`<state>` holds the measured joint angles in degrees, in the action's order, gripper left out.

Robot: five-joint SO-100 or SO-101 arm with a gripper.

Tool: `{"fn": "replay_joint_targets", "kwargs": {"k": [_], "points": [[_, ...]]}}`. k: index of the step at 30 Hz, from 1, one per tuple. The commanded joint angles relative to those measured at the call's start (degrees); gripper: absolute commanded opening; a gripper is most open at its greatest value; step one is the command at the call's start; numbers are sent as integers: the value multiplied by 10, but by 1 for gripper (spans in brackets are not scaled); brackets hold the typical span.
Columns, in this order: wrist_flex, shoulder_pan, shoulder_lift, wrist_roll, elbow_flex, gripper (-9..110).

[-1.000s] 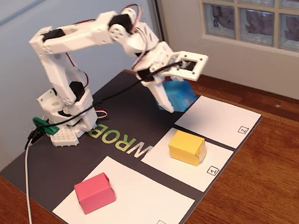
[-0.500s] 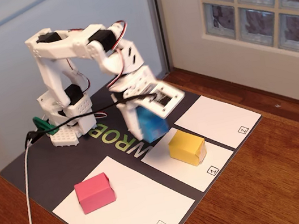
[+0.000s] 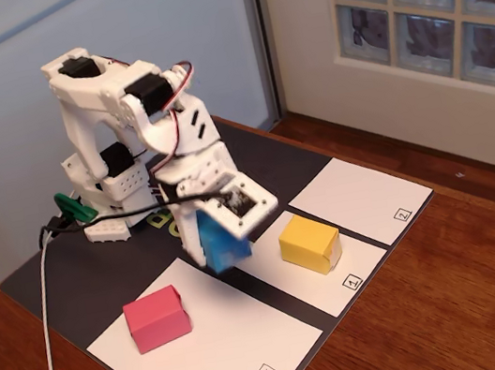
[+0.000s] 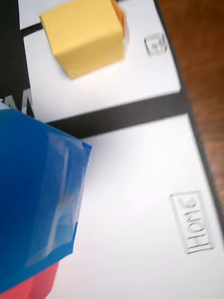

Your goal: Move box blue to home

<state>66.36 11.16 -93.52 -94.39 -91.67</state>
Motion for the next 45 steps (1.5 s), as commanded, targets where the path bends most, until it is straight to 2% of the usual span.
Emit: {"fn": "replay_joint_targets", "kwargs": {"k": [1,18,34,45], "points": [[-11,18,35,-3,50,0],[-33,47,249,-113,184,0],[-130,54,336,-67,205,0],[-123,65,347,-42,198,2]]}}
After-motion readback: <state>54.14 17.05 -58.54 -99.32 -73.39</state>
